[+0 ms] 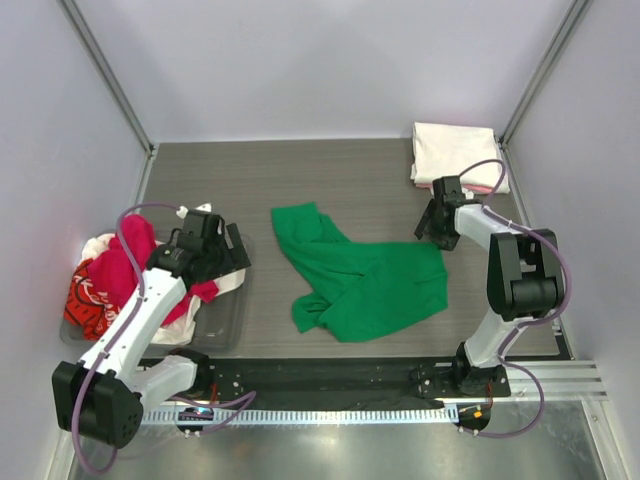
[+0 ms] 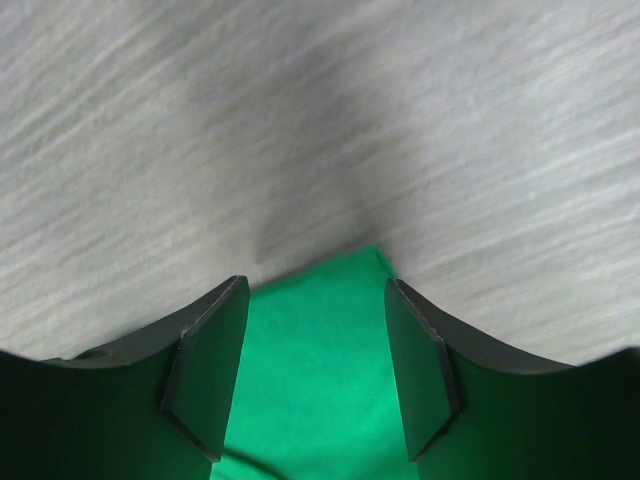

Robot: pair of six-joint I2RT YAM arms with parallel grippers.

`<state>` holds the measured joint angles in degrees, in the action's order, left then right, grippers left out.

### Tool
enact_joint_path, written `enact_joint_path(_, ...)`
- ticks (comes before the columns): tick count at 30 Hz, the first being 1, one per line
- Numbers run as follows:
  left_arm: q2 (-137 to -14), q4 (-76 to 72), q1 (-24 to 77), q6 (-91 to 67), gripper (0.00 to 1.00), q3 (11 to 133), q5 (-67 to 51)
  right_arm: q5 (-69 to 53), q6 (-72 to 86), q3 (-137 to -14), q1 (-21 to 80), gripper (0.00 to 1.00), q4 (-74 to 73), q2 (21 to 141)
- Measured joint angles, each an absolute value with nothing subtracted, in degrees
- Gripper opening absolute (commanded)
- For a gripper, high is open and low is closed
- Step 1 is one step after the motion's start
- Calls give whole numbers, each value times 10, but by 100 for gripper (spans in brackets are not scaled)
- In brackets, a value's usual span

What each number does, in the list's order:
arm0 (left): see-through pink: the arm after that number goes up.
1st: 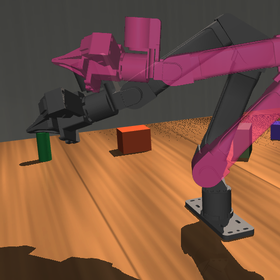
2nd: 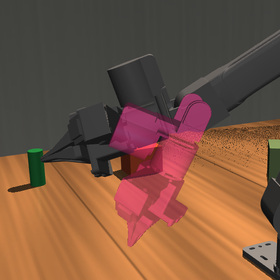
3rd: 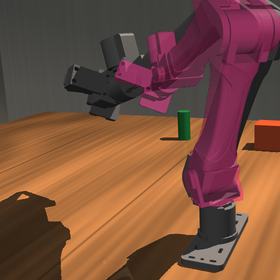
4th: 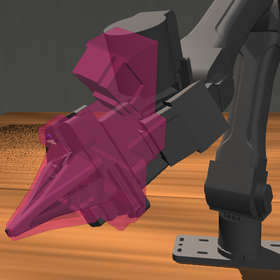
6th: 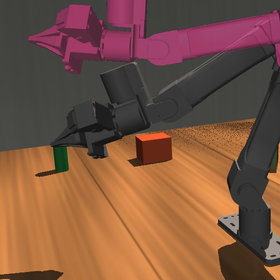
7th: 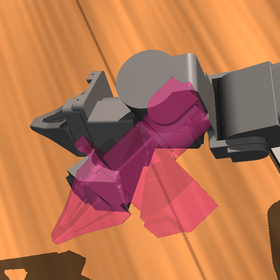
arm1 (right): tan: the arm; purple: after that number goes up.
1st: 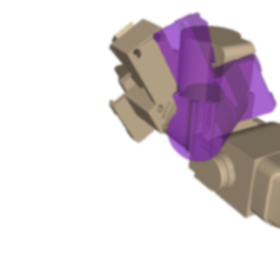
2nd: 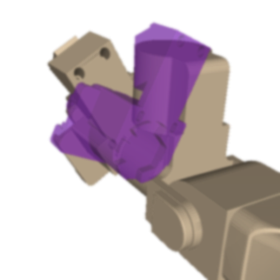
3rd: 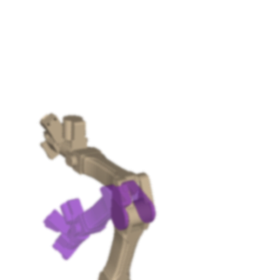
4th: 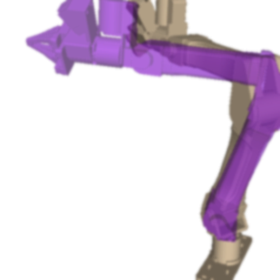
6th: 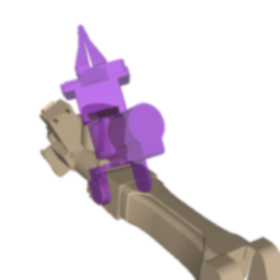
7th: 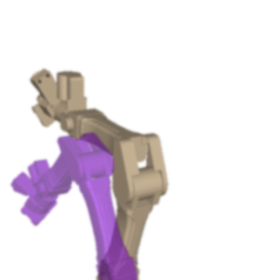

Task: Fold and stack the t-shirts

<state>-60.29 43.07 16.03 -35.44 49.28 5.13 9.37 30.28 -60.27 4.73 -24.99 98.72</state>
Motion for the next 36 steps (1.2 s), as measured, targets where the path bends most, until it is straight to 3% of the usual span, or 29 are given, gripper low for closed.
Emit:
enact_joint_path(7,-615,430,161,-353,82,493,51,94,287,-608,44,45,-228,1007)
enact_joint_path(20,-629,430,161,-353,82,493,51,105,270,-595,44,53,-212,996)
enact_joint_path(36,-702,435,166,-356,82,539,52,107,251,-609,43,41,-219,1013)
